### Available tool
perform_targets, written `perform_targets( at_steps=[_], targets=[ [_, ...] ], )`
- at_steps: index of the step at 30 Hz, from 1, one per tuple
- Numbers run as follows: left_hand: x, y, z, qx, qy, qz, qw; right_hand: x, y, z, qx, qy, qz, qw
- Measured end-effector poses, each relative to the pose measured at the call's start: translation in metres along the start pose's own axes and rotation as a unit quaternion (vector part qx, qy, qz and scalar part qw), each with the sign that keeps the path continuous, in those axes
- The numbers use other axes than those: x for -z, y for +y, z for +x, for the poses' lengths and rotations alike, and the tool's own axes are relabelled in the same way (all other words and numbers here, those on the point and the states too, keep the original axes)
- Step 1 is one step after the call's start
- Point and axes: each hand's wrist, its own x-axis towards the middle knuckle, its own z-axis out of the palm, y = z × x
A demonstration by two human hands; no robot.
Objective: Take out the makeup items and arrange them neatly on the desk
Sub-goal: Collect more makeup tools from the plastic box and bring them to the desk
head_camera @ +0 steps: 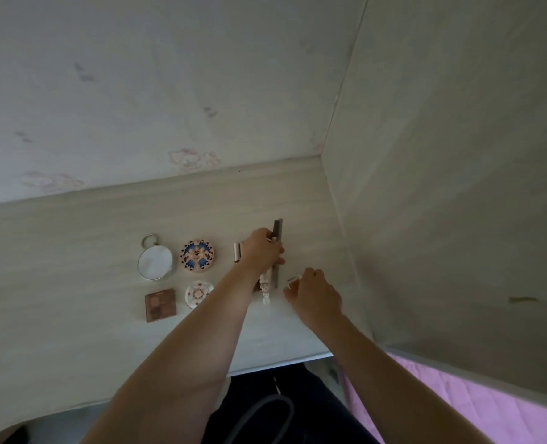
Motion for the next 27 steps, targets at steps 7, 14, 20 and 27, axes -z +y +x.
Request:
perform_targets(
  at_steps=[7,14,20,27],
  targets=[
    [-0.006,-0.001,0.014,0.005,0.004,0.032,0.999,-0.021,-0.016,-0.004,-0.108,0.002,0.019,0.994],
    [-0.008,0.002,0.032,-0.049,-0.015,0.153,0.987,-0.026,-0.018,-0.008,-0.117,0.018,0.015,0.993],
    [-0.008,0.002,0.041,-0.065,0.003,0.213,0.975,-0.025,-0.016,-0.009,-0.117,0.063,0.069,0.989],
    [-0.008,0.002,0.047,-0.093,-0.024,0.222,0.97,-0.024,-0.02,-0.003,-0.106,0.074,0.192,0.973]
  ],
)
